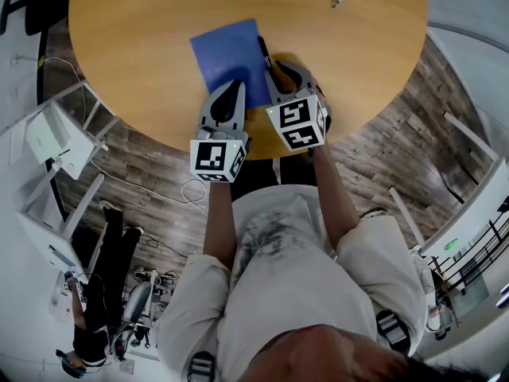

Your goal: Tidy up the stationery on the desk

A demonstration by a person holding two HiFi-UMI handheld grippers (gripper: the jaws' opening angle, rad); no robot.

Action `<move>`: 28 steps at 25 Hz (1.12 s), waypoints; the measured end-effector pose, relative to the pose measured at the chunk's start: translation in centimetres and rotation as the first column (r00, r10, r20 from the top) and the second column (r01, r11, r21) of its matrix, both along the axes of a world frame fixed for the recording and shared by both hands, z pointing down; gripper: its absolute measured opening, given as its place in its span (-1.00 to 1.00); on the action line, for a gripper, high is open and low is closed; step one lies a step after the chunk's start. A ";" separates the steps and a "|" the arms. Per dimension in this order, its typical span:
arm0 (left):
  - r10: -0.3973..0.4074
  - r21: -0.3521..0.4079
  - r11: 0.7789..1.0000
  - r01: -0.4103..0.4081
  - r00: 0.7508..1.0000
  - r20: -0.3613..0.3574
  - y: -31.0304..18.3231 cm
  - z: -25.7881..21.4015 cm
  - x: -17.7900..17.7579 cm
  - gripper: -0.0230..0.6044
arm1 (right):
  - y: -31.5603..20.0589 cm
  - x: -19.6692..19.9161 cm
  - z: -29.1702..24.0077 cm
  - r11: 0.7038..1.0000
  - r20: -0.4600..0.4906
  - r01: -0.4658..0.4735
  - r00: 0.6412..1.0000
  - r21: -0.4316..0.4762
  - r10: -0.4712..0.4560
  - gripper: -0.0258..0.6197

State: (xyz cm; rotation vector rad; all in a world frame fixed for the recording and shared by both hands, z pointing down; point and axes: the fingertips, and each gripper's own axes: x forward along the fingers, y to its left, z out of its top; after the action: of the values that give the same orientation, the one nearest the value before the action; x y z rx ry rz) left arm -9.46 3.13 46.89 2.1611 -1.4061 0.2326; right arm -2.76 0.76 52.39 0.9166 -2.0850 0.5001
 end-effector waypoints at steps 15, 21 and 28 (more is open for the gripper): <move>0.003 0.013 1.000 -0.003 1.000 0.010 -2.0 -0.4 3.6 -0.89 | -3.4 6.0 -1.4 0.993 -0.020 -0.043 0.999 0.106 0.046 -0.62; 0.020 0.032 0.999 -0.020 1.000 0.021 -3.7 -0.7 5.1 -0.89 | -6.1 8.3 -2.1 0.986 -0.017 -0.090 0.995 0.137 0.094 -0.67; 0.059 0.056 0.997 -0.060 0.998 0.027 -6.0 -1.0 7.1 -0.89 | -9.4 10.4 -2.7 0.972 -0.003 -0.143 0.989 0.186 0.147 -0.67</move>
State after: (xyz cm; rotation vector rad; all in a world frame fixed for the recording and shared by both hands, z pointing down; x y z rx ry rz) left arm -2.36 -2.89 45.89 2.2566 -1.3790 0.2456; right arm 7.61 -8.59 49.69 1.1840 -2.0842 0.3751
